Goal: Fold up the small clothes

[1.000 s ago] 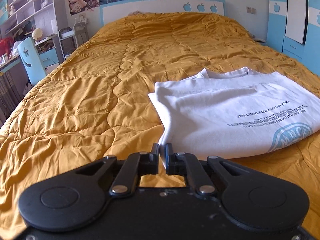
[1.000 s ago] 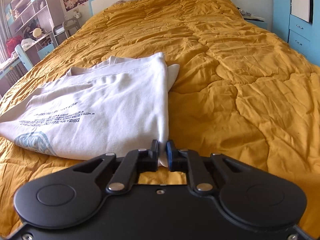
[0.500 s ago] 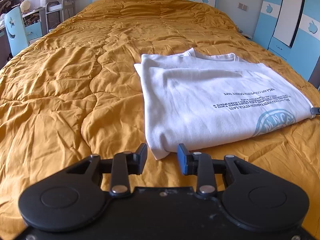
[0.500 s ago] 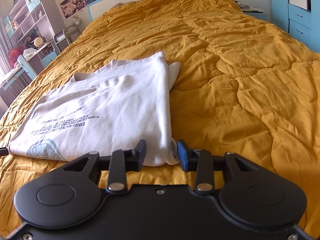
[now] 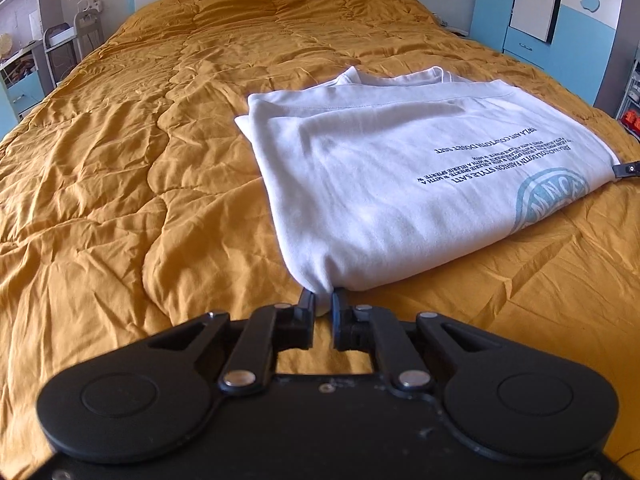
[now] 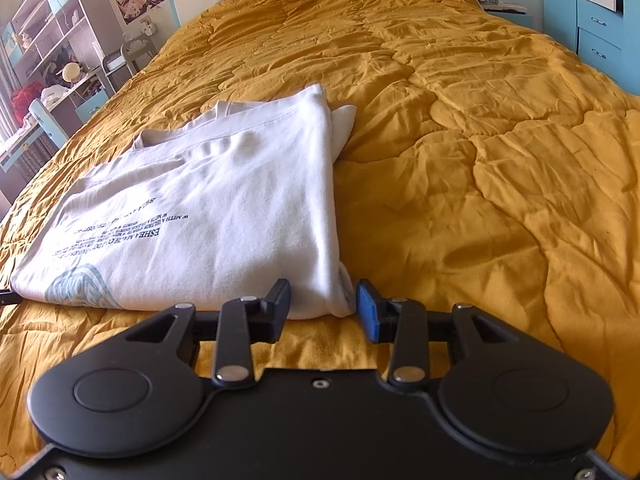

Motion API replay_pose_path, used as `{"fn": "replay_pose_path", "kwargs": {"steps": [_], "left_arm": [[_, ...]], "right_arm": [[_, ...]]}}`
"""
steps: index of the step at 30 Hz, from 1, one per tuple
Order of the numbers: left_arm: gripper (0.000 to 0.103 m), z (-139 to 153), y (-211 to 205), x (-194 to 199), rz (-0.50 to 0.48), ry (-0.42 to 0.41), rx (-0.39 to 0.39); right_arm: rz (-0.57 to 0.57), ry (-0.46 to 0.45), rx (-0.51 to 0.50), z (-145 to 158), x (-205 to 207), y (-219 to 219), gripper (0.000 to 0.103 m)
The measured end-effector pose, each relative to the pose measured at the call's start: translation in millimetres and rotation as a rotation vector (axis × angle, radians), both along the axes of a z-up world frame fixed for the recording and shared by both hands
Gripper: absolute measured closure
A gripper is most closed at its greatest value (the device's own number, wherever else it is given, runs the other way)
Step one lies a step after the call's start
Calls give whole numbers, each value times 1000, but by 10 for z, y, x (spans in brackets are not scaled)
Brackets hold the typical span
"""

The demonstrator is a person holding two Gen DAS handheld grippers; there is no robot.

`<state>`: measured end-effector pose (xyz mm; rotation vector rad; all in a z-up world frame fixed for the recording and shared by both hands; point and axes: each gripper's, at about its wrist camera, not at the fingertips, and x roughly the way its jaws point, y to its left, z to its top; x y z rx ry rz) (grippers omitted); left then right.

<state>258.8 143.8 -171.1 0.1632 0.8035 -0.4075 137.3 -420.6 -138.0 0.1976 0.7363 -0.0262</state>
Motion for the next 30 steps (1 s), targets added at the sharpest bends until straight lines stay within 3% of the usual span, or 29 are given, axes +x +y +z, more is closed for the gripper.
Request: {"fn": "replay_pose_path", "kwargs": {"steps": [4, 6, 9, 11, 13, 16, 19, 23, 27, 30], "left_arm": [[99, 157, -19, -86, -16, -73, 44], [99, 295, 33, -84, -35, -92, 60], [99, 301, 39, 4, -77, -41, 104], [99, 64, -61, 37, -161, 46, 202], [99, -68, -84, 19, -172, 62, 224], [98, 4, 37, 31, -106, 60, 145], [99, 96, 183, -13, -81, 62, 130], [87, 241, 491, -37, 3, 59, -44], [83, 189, 688, 82, 118, 83, -258], [74, 69, 689, 182, 163, 117, -339]], "right_arm": [[4, 5, -3, 8, 21, -1, 66], [6, 5, -6, 25, 24, -10, 72], [14, 15, -3, 26, 25, -33, 73], [6, 17, 18, 20, 22, -64, 73], [-4, 15, 42, 20, 12, -94, 73], [7, 9, 48, 24, -12, -101, 73], [32, 8, 44, 25, -19, -112, 73], [40, -5, 68, 15, 17, -142, 58], [48, 2, 79, -18, 93, -109, 59], [53, 0, 62, -13, 105, -82, 59]]}}
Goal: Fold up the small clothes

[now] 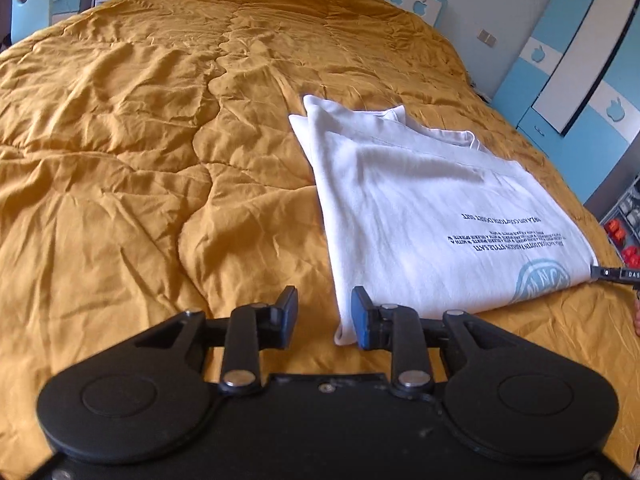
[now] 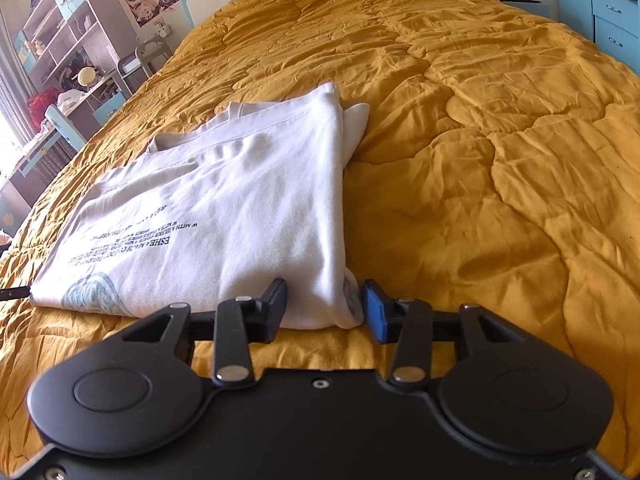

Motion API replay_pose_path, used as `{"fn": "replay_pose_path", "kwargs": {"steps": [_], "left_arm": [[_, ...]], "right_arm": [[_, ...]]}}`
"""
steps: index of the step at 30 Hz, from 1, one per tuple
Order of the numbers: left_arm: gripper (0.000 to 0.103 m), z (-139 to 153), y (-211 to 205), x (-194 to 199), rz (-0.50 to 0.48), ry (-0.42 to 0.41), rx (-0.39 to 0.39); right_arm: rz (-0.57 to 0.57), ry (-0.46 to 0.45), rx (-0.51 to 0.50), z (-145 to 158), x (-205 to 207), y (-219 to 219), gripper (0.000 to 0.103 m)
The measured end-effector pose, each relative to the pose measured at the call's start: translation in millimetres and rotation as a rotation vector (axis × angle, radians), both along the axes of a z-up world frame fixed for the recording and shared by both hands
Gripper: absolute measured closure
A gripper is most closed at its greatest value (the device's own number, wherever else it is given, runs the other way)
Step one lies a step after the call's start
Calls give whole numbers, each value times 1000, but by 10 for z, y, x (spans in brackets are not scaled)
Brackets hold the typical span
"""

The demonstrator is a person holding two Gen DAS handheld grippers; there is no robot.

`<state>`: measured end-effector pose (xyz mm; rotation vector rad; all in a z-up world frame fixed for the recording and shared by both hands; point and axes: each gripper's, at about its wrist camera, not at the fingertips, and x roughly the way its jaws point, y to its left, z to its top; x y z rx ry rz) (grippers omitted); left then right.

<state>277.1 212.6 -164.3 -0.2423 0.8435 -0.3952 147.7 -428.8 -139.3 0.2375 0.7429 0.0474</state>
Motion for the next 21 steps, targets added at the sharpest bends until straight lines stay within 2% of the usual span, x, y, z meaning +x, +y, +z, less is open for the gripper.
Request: {"fn": "replay_pose_path", "kwargs": {"steps": [2, 4, 5, 6, 8, 10, 14, 16, 18, 20, 21], "left_arm": [[74, -81, -43, 79, 2, 32, -74], [75, -102, -104, 132, -7, 40, -90], [77, -101, -151, 152, -12, 45, -77], [78, -97, -202, 159, -13, 53, -57], [93, -85, -270, 176, -16, 59, -29], [95, -67, -315, 183, -5, 56, -4], [97, -22, -234, 172, 14, 90, -7], [97, -107, -170, 194, 30, 121, 20], [96, -152, -132, 193, 39, 133, 9], [95, -76, -88, 132, 38, 100, -5], [95, -12, -77, 100, 39, 75, 3]], "right_arm": [[-1, 3, 0, 6, 7, -5, 59], [1, 2, -1, 16, 22, -6, 59], [5, 0, -9, 19, 28, 1, 67], [15, -2, -19, 27, 35, 18, 87], [24, 6, -50, 45, 42, 49, 95], [30, -4, -68, 107, -7, 60, 96], [48, -20, -114, 278, -132, 16, 99], [40, 21, -95, 180, -82, -27, 99], [37, 65, -98, 17, -19, -26, 99], [14, 73, -81, -62, -13, -25, 98], [-5, 74, -76, -39, -28, -28, 90]]}}
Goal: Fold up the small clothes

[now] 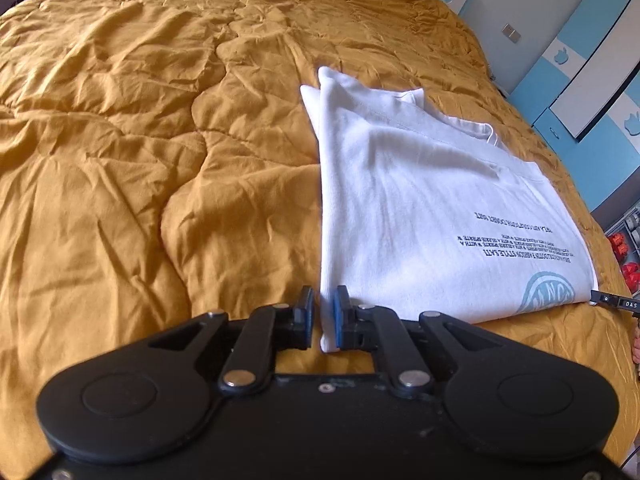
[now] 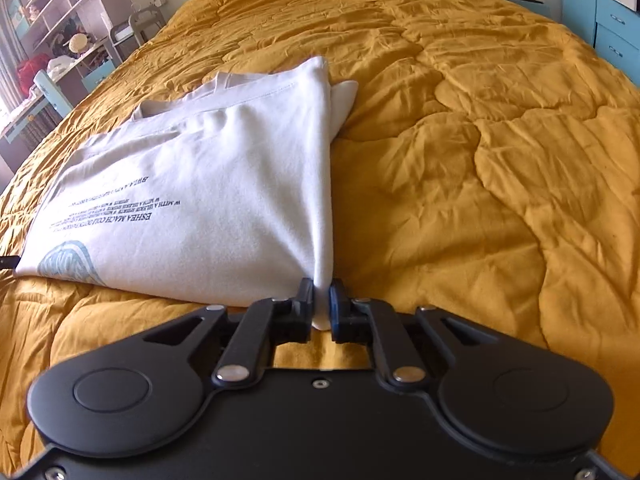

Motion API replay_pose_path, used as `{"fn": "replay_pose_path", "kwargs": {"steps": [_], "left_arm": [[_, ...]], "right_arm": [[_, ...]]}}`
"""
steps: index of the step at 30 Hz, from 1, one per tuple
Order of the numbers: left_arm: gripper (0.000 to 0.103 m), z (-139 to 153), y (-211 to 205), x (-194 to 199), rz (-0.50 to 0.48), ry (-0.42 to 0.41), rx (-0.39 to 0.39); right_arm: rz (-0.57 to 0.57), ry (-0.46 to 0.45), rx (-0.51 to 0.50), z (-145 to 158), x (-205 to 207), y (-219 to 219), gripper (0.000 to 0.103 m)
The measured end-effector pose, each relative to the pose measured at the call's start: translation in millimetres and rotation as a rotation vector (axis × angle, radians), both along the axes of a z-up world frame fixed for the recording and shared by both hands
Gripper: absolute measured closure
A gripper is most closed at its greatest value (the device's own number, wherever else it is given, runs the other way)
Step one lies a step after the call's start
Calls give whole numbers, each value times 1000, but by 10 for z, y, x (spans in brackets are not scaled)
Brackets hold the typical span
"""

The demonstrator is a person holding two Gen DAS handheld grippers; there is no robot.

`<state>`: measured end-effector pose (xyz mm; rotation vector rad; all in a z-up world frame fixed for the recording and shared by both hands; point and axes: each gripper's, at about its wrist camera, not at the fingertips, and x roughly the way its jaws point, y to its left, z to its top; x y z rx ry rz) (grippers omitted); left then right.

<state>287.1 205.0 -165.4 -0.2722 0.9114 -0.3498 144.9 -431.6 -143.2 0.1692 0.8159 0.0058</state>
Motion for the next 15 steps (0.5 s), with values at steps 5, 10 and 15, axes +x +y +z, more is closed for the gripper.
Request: {"fn": "replay_pose_path", "kwargs": {"steps": [5, 10, 15], "left_arm": [[79, 476, 15, -84, 81, -191, -55], [73, 537, -485, 177, 20, -257, -259], [71, 240, -1157, 254, -84, -160, -179]], "right_arm": [[-7, -151, -117, 376, -133, 241, 57], [199, -242, -98, 484, 180, 842, 58], [346, -189, -171, 228, 423, 1382, 62]]}}
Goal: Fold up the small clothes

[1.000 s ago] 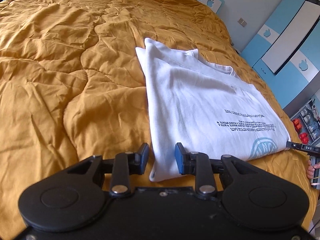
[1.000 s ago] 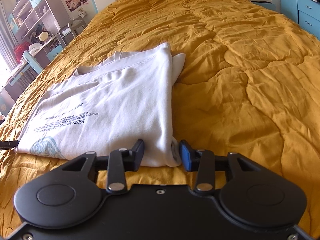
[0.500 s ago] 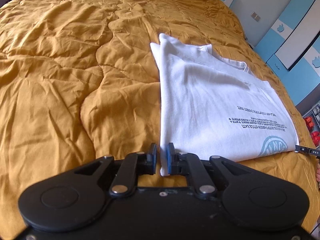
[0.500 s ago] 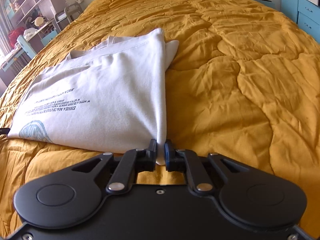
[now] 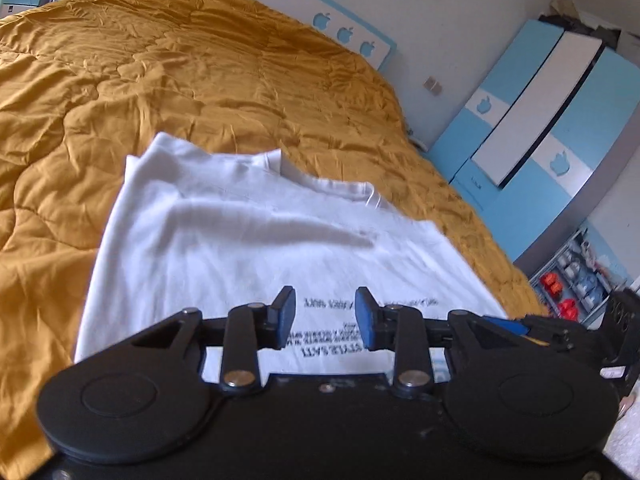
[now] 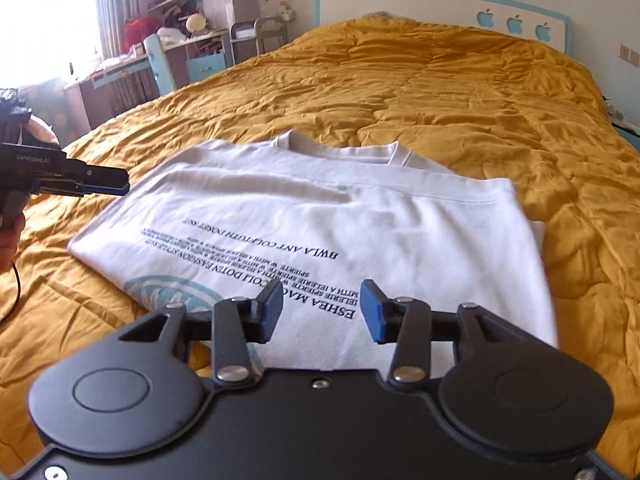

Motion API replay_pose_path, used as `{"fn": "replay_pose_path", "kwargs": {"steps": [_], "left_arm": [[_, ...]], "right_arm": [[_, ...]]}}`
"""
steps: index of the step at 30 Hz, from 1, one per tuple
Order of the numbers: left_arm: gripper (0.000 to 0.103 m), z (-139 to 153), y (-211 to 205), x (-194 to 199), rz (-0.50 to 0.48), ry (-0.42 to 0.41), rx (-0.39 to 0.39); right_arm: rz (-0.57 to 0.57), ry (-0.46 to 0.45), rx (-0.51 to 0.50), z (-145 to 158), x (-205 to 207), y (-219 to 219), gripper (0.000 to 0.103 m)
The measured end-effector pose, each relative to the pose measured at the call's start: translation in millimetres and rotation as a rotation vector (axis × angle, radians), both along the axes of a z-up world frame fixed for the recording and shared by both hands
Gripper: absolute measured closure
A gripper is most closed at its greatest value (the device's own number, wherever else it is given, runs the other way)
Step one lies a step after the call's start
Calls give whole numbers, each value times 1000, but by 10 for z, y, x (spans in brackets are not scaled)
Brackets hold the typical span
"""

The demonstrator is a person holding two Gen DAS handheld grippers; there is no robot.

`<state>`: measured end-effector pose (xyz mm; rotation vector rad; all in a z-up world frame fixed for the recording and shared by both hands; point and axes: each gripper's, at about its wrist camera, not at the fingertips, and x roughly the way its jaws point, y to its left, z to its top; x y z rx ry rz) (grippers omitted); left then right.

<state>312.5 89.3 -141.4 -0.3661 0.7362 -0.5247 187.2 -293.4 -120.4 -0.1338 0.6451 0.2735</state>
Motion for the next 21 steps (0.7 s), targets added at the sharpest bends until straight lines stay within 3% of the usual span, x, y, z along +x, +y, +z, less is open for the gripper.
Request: {"fn": "replay_pose_path", "kwargs": {"steps": [3, 5, 8, 11, 14, 18, 21], "left_arm": [[71, -292, 10, 6, 30, 81, 72], [69, -413, 228, -17, 60, 96, 14], [67, -412, 498, -16, 109, 109, -18], [68, -353, 716, 13, 163, 118, -15], [64, -210, 774, 146, 182, 88, -77], [61, -99, 409, 613, 127, 40, -163], [60, -155, -23, 979, 46, 61, -203]], "right_arm": [[-67, 37, -25, -135, 15, -133, 63], [-153, 47, 8, -179, -67, -412, 64], [-216, 57, 74, -188, -177, -797, 69], [-267, 69, 26, -188, -216, -918, 69], [-280, 35, 78, -35, -170, -926, 63], [-152, -55, 140, 201, 288, -632, 58], [-20, -32, 174, 172, 778, -284, 57]]}}
